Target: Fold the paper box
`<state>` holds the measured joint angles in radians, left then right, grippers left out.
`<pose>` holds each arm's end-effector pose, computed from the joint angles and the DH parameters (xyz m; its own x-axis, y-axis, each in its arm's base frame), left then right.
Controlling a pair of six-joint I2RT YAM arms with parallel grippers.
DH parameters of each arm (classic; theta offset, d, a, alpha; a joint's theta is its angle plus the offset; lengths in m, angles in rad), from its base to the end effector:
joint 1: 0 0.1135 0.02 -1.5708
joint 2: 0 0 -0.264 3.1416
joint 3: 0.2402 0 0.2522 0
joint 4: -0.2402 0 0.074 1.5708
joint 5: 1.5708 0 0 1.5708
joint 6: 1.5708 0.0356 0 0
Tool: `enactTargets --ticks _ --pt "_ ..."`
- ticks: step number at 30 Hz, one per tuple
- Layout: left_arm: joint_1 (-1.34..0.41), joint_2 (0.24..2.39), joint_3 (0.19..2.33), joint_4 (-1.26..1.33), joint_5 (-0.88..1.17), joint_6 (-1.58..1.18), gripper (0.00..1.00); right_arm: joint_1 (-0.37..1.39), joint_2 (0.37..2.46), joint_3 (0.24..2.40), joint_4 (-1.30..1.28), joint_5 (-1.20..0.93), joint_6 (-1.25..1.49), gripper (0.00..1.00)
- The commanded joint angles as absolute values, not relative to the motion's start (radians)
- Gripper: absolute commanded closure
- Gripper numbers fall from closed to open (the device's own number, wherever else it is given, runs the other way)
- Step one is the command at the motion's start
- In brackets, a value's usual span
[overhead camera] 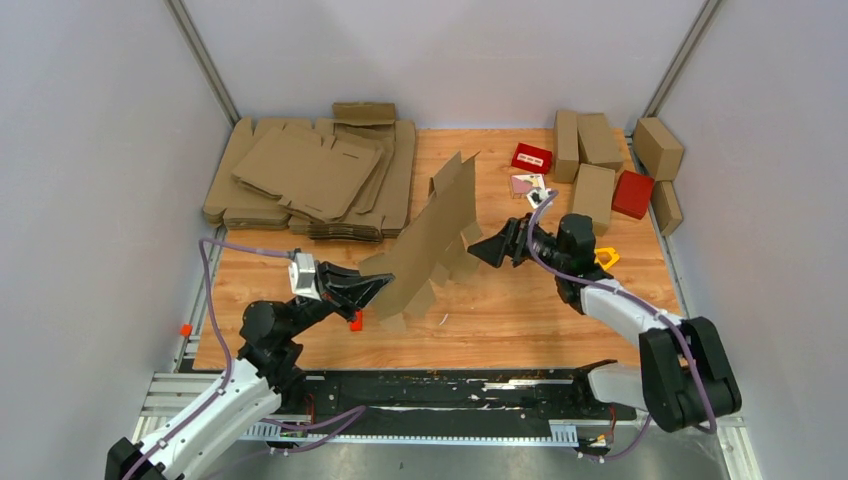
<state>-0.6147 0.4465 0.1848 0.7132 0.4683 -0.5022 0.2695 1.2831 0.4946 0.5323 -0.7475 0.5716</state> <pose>0.0963 -0.0876 0.2682 -0.0950 -0.4587 -0.8835 0.9135 0.3125 -0.2605 0.2414 0.0918 0.2098 -0.6540 0.2310 -0.7204 -0.5652 0.4838 0.6682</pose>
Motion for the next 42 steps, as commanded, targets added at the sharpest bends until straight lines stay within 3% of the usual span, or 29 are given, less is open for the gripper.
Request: enactTargets --ticks 1,6,26,28,38,40,42 --pt "-0.618 0.447 0.241 0.726 0.519 -0.539 1.0 0.265 1.191 0.525 0.369 -0.656 0.483 0.08" --pt "-0.619 0.44 0.251 0.735 0.552 -0.572 1.0 0.258 1.147 0.597 0.175 -0.562 0.397 0.08" --pt "-0.619 0.491 0.342 0.693 0.689 -0.67 1.0 0.255 1.094 0.519 0.399 -0.737 0.395 0.01" --pt "-0.618 0.479 0.346 0.687 0.686 -0.669 1.0 0.255 1.081 0.521 0.395 -0.754 0.402 0.06" --pt "-0.619 0.44 0.367 0.476 0.492 -0.543 1.0 0.275 0.904 0.48 0.32 -0.739 0.425 0.71" --pt "-0.618 0.471 0.37 0.489 0.503 -0.544 1.0 0.296 0.905 0.489 0.303 -0.741 0.418 0.78" --pt "-0.618 0.505 0.375 0.499 0.519 -0.546 1.0 0.319 0.915 0.509 0.258 -0.715 0.398 0.77"
